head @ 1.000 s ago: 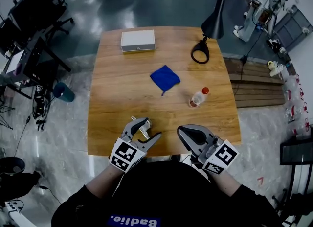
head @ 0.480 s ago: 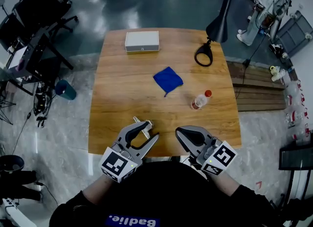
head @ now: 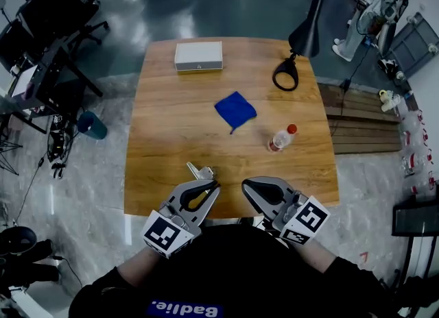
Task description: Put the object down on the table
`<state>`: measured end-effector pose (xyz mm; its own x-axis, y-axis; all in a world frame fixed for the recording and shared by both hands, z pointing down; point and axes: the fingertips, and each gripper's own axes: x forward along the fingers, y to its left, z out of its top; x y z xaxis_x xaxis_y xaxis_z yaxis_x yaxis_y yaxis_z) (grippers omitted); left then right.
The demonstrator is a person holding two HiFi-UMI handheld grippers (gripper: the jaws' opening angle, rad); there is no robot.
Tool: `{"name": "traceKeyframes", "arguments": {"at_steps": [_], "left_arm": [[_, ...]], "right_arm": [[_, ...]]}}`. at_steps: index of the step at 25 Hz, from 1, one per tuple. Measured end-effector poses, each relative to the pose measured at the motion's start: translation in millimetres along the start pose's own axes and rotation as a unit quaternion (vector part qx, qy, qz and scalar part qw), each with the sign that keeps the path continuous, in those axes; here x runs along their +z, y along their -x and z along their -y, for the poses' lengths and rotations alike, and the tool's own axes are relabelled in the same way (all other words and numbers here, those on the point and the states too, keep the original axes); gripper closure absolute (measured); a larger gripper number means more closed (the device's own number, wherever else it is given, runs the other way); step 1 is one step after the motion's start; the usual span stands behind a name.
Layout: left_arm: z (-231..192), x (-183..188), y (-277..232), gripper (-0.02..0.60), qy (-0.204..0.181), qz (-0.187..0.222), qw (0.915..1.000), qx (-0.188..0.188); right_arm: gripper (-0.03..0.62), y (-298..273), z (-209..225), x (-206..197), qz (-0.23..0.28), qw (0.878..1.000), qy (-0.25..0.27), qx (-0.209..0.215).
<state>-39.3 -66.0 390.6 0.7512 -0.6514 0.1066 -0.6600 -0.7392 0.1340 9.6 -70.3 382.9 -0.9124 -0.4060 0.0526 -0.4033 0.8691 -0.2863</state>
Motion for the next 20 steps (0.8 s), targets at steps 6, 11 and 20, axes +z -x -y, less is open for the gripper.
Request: {"name": "traceKeyframes", "arguments": {"at_steps": [6,11,20], "left_arm": [[7.5,11.5,-0.4,0.572,0.002,0.023,0.9997,-0.012],[9.4,18.9,-0.7,0.574,0.001,0.029,0.9994,-0.017],[16.7,17.3,-1.6,0.574,-0.001,0.026,0.9994,-0.023]], "right_arm": [[0.589,-1.1,-5.6,0.4,0.001,1.000,0.015,0.008],[0.589,-3.5,-8.0,2.3,0.005,1.000,0.025,0.011],[0.589,-0.1,-10.8,3.5,0.008,0.999,0.031,0.010]]}}
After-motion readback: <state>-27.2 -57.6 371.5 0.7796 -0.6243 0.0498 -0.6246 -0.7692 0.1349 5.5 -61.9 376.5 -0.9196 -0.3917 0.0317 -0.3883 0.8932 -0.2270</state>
